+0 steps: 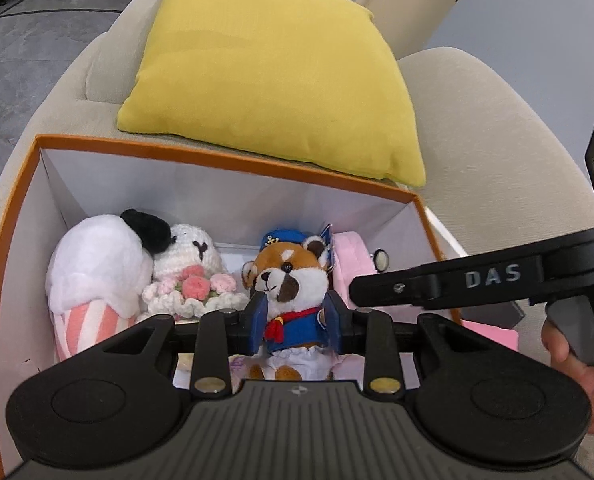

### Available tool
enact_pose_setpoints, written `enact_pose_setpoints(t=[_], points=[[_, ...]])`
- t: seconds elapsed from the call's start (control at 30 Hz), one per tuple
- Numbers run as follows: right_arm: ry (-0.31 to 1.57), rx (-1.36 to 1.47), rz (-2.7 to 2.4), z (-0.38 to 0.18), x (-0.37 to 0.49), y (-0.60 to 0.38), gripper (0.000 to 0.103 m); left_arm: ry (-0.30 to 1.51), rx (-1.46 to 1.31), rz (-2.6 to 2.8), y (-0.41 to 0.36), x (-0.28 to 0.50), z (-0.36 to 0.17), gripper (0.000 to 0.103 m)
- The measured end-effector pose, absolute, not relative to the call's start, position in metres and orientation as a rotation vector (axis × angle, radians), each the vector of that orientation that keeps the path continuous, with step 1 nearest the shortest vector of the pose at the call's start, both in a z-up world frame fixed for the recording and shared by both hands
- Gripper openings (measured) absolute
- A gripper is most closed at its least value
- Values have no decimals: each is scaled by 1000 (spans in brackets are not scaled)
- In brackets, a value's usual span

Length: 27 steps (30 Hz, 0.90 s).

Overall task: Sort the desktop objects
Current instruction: 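Lower the fox plush and pink pouch into the box and release both, then move both tools back to the pink card wallet beside the grey case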

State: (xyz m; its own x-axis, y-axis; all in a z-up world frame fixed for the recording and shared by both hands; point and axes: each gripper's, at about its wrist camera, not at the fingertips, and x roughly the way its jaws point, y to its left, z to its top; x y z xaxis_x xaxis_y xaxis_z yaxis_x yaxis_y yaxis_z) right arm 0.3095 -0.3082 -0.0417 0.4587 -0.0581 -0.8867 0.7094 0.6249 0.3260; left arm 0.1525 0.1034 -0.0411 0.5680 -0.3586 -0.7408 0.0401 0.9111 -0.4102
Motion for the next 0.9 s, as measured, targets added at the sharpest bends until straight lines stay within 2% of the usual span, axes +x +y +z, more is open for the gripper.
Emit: enact_pose_setpoints(t=[0.3,0.57,0.9], points=[[935,744,-532,-10,265,-311,42,920,-359,-337,84,145,-9,35],[964,636,-581,11,190,-312,42,890,-235,-502,29,137,17,35],[1145,638,-642,-30,108,-306,42,869,114,-710,-80,125,-5,35]])
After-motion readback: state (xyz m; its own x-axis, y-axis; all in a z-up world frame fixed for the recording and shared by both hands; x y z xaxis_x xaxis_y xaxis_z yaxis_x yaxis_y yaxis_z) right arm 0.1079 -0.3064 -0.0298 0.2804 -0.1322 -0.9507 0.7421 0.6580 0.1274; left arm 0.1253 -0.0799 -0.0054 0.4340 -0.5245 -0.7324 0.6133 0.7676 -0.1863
